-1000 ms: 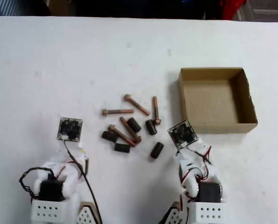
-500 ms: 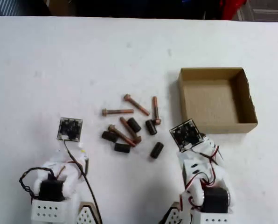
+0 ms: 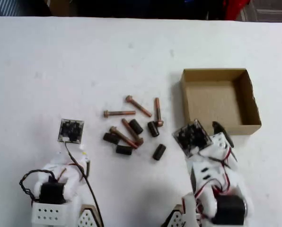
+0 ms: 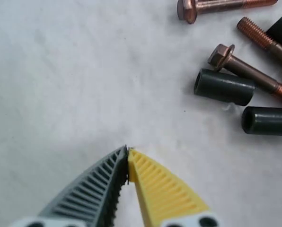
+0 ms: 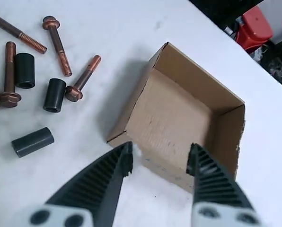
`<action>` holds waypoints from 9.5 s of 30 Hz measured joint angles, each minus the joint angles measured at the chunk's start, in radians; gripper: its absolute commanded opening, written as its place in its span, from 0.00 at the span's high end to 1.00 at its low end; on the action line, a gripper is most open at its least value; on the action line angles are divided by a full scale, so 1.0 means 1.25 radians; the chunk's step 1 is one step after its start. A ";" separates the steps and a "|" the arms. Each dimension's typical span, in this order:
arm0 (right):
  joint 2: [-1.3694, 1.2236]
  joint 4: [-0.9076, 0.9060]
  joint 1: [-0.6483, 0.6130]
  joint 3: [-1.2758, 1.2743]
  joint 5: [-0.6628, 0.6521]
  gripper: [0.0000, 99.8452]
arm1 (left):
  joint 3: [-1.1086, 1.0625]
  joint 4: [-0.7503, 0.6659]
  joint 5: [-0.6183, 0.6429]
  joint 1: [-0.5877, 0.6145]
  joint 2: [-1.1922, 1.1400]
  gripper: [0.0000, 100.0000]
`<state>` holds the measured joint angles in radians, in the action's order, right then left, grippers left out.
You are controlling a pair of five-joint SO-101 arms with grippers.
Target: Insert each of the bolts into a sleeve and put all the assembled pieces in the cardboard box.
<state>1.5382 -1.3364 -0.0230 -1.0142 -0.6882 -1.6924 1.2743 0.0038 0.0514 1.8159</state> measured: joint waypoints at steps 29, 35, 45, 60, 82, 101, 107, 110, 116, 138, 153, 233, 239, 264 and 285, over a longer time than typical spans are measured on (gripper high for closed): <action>-1.008 0.076 -0.260 0.358 0.214 0.80 | 0.000 0.000 0.000 0.000 0.000 0.98; -1.113 0.076 -0.259 0.427 0.222 0.88 | 0.000 0.000 0.000 0.000 0.000 0.98; -1.153 0.076 -0.298 0.444 0.227 0.85 | 0.000 0.000 0.000 0.000 0.000 0.98; -1.267 0.161 -0.342 0.444 0.227 0.85 | 0.000 0.000 0.000 0.000 0.000 0.98; -1.361 0.215 -0.269 0.458 0.195 0.93 | 0.000 0.000 0.000 0.000 0.000 0.98; -1.363 0.244 -0.263 0.458 0.182 0.98 | 0.000 0.000 0.000 0.000 0.000 0.98; -1.363 0.222 -0.285 0.458 0.155 0.98 | 0.000 0.000 0.000 0.000 0.000 0.98; -1.363 0.222 -0.314 0.450 0.141 0.98 | 0.000 0.000 0.000 0.000 0.000 0.98; -1.361 0.220 -0.320 0.448 0.136 0.89 | 0.000 0.000 0.000 0.000 0.000 0.98; -1.360 0.248 -0.340 0.459 0.136 0.89 | 0.000 0.000 0.000 0.000 0.000 0.98; -1.412 0.311 -0.338 0.473 0.135 0.97 | 0.000 0.000 0.000 0.000 0.000 0.98; 0.200 0.145 -0.340 -0.223 0.173 0.98 | 0.000 0.000 0.000 0.000 0.000 0.98; 0.203 0.227 -0.341 -0.291 0.241 0.98 | 0.000 0.000 0.000 0.000 0.000 0.98; 0.203 0.234 -0.341 -0.387 0.248 0.98 | -0.002 -0.288 -0.358 0.112 -0.007 0.98; 0.203 0.234 -0.341 -0.406 0.248 0.98 | 0.322 -0.254 -0.441 0.130 -0.102 0.98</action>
<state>1.7914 -1.0434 -0.4496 -1.5221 -0.3782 -1.2904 0.9567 -0.5470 0.2140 1.6886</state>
